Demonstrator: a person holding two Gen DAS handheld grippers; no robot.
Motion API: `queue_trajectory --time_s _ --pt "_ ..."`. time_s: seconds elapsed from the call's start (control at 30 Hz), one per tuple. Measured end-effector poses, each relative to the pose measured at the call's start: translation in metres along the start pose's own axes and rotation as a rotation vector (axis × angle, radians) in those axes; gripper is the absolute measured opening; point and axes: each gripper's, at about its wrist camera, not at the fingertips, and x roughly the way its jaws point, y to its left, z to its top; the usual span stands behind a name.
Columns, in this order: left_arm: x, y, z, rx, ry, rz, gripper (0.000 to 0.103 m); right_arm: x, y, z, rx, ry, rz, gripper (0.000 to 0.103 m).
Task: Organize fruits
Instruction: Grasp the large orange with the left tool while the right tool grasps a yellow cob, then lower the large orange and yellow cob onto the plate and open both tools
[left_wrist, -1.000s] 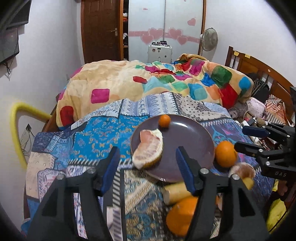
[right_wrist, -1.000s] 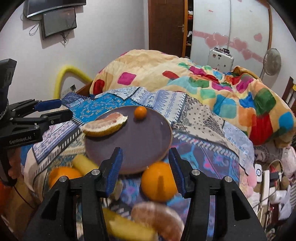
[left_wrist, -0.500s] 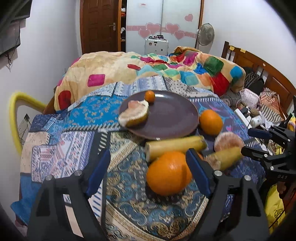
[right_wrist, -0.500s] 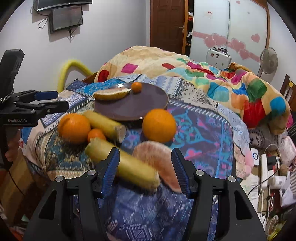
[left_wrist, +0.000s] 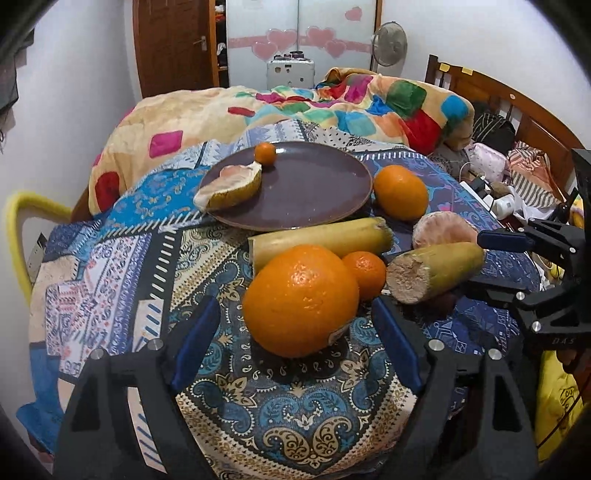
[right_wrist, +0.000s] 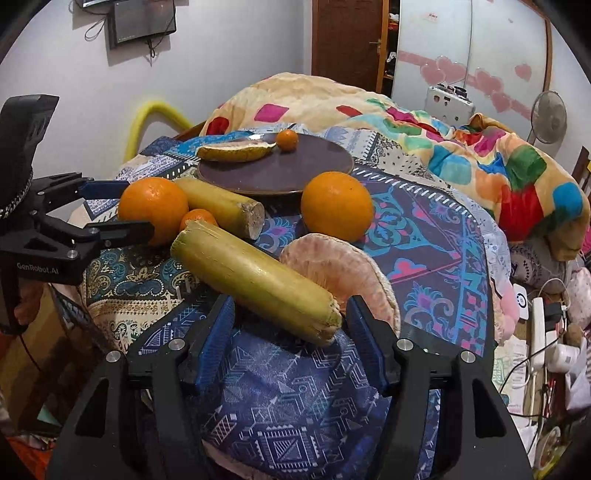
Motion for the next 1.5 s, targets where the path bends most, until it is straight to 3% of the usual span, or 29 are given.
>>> queue_trajectory --time_s 0.17,0.3,0.5,0.77,1.07,1.5 --pt "0.004 0.004 0.000 -0.018 -0.018 -0.012 0.084 0.000 0.014 0.004 -0.035 -0.018 -0.018 0.067" --pt "0.006 0.003 0.000 0.001 -0.021 -0.041 0.067 0.003 0.027 0.006 -0.083 -0.028 -0.027 0.077" --pt "0.000 0.009 -0.003 0.002 -0.015 -0.070 0.066 0.011 0.038 0.018 -0.117 -0.029 -0.020 0.078" --pt "-0.019 0.029 -0.022 -0.002 0.000 -0.045 0.066 0.036 0.050 0.027 -0.204 0.030 -0.039 0.078" --pt "-0.022 0.027 -0.029 0.013 -0.021 -0.035 0.066 0.011 0.044 0.029 -0.160 -0.050 -0.044 0.056" --pt "-0.016 0.032 -0.018 -0.025 -0.018 -0.035 0.066 -0.030 -0.010 0.037 0.103 -0.159 -0.001 0.037"
